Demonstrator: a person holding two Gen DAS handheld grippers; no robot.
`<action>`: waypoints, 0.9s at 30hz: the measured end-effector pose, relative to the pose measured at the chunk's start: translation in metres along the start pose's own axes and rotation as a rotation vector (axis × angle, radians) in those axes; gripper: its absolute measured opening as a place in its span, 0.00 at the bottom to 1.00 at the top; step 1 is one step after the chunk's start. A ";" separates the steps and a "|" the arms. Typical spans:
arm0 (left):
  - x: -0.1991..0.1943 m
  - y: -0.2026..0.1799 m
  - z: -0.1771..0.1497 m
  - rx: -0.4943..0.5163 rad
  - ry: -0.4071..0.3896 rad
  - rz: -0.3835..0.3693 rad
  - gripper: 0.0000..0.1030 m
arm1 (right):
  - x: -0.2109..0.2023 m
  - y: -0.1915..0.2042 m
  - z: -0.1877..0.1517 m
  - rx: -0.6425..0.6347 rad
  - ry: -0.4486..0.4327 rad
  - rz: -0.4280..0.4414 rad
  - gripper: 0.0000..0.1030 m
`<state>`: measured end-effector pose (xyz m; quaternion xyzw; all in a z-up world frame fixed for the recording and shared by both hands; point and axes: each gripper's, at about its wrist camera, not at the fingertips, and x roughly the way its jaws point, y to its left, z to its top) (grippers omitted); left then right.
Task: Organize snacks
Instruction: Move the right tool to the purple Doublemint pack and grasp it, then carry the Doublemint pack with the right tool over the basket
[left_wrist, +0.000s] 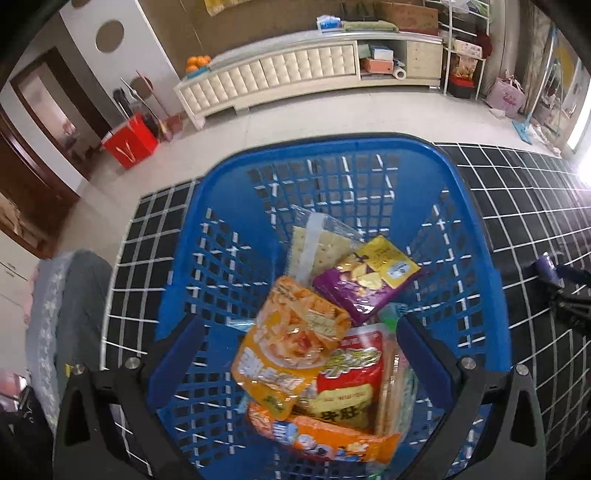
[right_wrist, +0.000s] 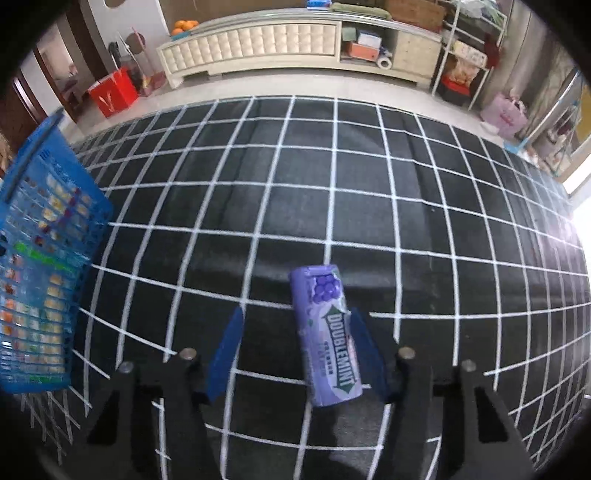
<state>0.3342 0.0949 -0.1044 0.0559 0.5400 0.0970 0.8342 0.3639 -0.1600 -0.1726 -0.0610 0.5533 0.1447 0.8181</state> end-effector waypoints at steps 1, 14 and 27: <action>0.001 0.000 0.001 0.005 0.002 -0.003 1.00 | -0.001 0.001 -0.001 -0.004 0.002 0.004 0.55; -0.004 -0.010 -0.007 0.031 -0.006 -0.033 1.00 | -0.008 0.004 -0.014 -0.044 -0.006 -0.014 0.33; -0.060 0.023 -0.020 -0.021 -0.102 -0.066 1.00 | -0.105 0.057 -0.003 -0.104 -0.178 0.067 0.33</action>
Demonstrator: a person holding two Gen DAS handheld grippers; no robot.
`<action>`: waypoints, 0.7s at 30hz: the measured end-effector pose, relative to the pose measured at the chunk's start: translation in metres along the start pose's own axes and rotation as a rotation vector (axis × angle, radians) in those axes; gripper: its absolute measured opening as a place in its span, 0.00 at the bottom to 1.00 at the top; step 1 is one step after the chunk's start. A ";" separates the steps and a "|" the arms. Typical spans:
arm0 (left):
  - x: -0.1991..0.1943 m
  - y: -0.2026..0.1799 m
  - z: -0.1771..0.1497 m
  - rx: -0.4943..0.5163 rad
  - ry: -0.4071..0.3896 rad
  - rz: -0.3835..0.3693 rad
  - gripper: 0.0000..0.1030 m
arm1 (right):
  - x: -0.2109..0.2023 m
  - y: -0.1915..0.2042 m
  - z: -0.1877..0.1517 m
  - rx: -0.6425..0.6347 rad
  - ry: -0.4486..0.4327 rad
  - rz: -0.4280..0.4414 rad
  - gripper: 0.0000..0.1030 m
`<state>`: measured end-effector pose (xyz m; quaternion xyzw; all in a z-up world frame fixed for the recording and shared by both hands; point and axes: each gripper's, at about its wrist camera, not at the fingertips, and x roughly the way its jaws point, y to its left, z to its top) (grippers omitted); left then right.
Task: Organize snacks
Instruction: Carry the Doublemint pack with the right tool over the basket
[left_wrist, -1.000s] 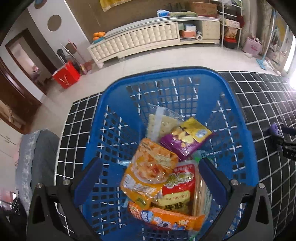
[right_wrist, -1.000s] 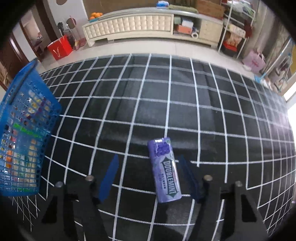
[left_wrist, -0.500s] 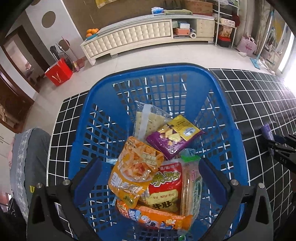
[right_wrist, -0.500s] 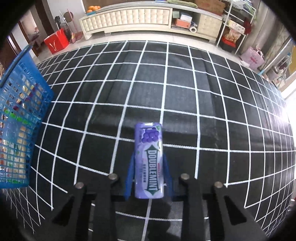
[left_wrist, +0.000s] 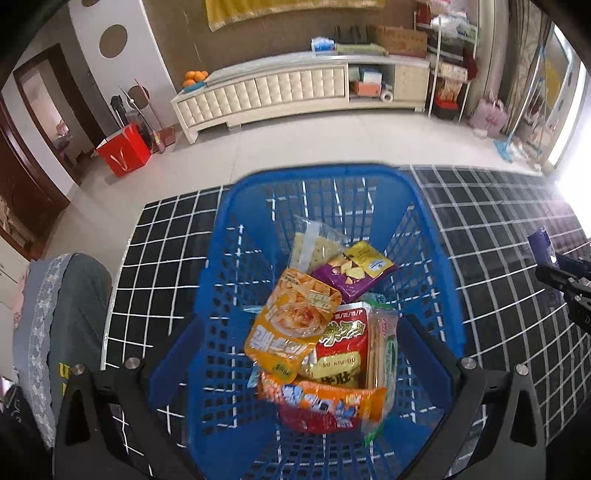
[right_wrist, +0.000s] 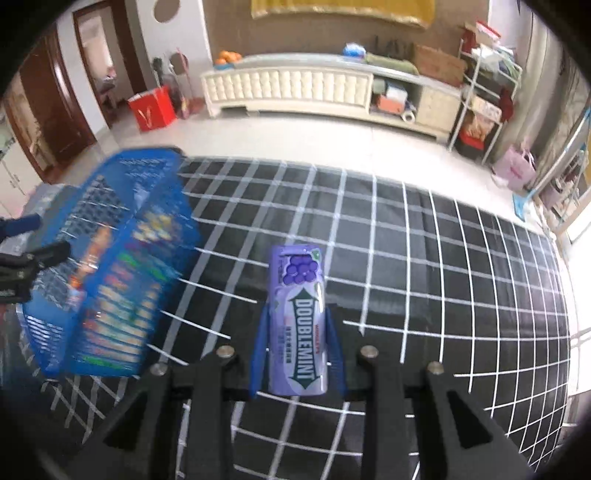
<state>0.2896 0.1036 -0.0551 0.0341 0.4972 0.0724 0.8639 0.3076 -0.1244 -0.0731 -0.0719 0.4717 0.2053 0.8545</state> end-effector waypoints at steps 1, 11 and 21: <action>-0.007 0.005 -0.001 -0.005 -0.014 -0.002 1.00 | -0.009 0.007 0.001 -0.003 -0.015 0.010 0.33; -0.066 0.038 -0.028 -0.036 -0.108 -0.049 1.00 | -0.058 0.083 0.027 -0.095 -0.094 0.092 0.33; -0.080 0.065 -0.047 -0.039 -0.154 -0.066 1.00 | -0.051 0.143 0.039 -0.169 -0.078 0.150 0.33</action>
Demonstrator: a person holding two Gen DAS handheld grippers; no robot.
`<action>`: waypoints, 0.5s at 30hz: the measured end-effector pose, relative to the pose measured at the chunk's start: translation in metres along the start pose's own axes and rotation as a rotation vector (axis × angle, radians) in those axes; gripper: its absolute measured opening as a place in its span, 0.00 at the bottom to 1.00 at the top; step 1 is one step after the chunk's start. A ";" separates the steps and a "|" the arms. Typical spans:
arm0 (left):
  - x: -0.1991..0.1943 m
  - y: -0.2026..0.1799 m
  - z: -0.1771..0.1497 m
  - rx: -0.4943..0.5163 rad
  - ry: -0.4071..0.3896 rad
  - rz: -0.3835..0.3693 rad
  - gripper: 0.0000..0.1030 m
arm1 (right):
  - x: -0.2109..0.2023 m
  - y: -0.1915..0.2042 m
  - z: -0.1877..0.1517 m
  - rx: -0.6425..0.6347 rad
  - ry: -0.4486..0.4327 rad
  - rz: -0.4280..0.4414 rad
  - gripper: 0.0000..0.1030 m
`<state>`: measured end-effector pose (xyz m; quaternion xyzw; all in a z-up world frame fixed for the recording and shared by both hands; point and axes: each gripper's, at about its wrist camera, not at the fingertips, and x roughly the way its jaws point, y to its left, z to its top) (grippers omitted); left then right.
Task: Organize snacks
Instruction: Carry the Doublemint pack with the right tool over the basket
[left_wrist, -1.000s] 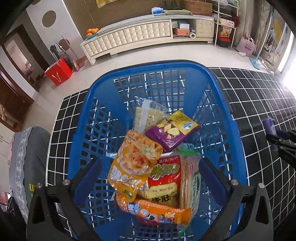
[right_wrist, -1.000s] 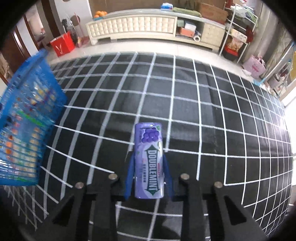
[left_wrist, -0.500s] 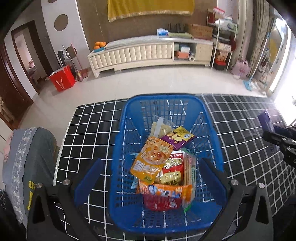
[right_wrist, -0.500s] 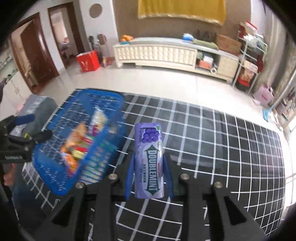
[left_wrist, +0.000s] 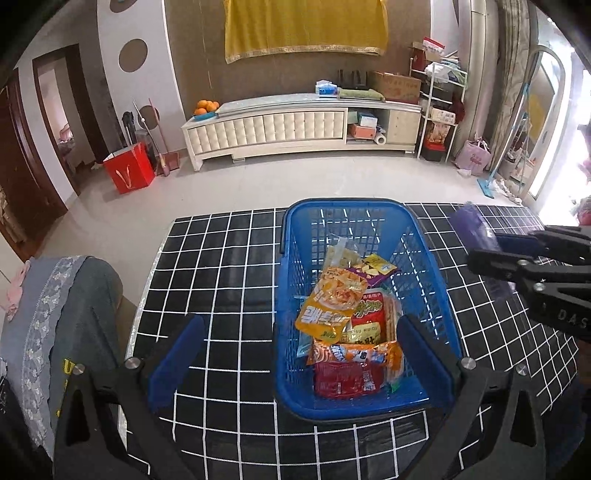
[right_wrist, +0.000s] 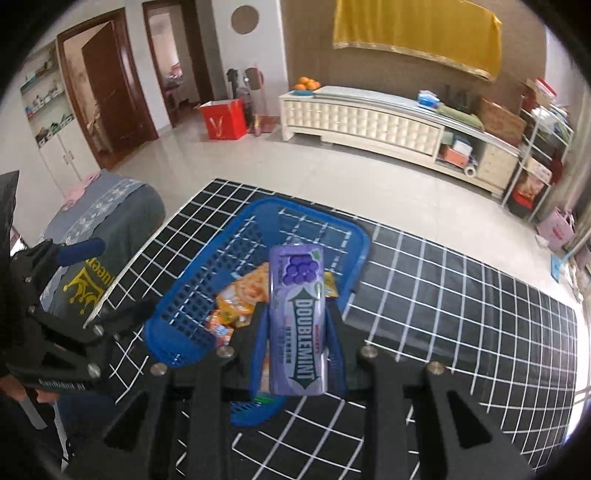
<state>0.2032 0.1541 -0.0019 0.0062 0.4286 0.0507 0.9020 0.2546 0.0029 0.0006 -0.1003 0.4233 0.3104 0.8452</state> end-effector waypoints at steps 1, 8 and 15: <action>0.001 0.001 -0.001 0.000 -0.002 -0.004 1.00 | 0.003 0.004 0.003 -0.010 0.004 0.001 0.33; 0.015 0.016 -0.010 -0.010 0.000 -0.013 1.00 | 0.032 0.026 0.008 -0.054 0.054 0.011 0.33; 0.037 0.031 -0.024 -0.036 0.017 -0.019 1.00 | 0.073 0.038 0.003 -0.077 0.135 0.025 0.33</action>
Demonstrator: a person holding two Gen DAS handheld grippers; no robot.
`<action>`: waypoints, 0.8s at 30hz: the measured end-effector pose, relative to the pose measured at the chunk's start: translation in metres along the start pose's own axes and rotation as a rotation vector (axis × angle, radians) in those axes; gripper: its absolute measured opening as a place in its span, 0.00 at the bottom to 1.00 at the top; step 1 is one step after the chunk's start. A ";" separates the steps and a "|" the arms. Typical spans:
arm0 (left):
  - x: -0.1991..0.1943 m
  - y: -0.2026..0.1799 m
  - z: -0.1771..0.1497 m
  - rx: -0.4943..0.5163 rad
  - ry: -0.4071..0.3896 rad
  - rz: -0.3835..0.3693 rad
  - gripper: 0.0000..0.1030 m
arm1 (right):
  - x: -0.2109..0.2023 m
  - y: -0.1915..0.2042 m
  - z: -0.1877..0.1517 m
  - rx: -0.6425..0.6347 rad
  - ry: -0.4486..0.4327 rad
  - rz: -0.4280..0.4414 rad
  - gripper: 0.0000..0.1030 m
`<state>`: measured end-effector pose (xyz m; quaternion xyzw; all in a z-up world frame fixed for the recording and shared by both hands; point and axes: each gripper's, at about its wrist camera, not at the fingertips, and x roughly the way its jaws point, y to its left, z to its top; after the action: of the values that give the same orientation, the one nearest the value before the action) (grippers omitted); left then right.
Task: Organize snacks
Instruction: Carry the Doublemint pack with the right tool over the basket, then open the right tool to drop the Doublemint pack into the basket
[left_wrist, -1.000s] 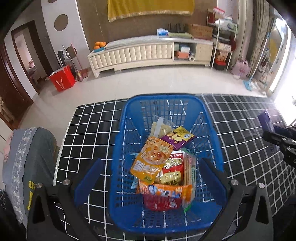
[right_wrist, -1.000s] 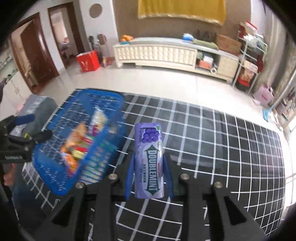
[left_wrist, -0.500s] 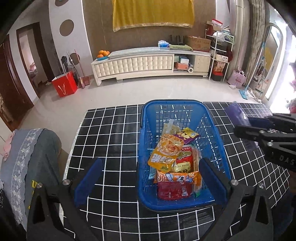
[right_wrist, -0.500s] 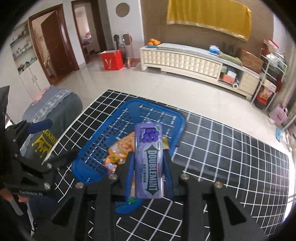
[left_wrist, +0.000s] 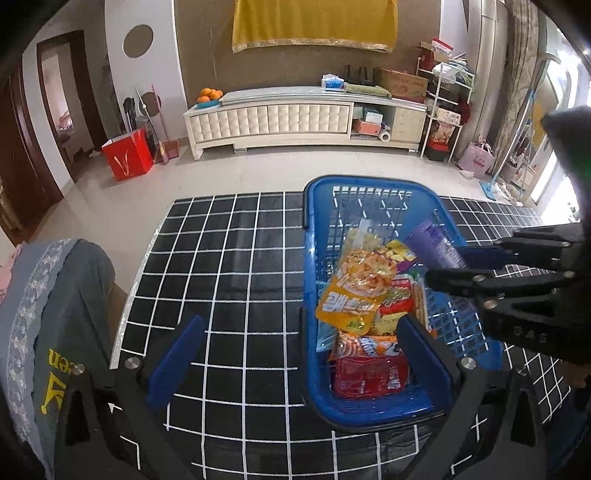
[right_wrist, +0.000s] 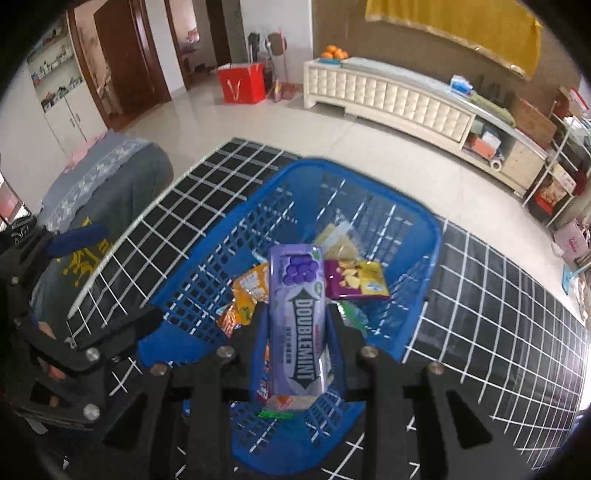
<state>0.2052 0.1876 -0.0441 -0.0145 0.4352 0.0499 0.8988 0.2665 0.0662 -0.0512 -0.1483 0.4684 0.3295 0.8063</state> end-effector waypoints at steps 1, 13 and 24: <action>0.002 0.001 -0.001 0.001 0.002 0.003 1.00 | 0.005 0.001 0.000 -0.002 0.011 0.000 0.33; 0.015 0.010 -0.008 0.028 0.004 0.037 1.00 | 0.043 0.011 0.002 -0.050 0.070 -0.024 0.33; 0.011 0.011 -0.019 0.017 -0.032 0.059 1.00 | 0.043 0.013 -0.004 -0.071 0.033 -0.087 0.63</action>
<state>0.1961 0.1981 -0.0643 0.0070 0.4215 0.0729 0.9039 0.2705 0.0907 -0.0891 -0.2025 0.4627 0.3083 0.8061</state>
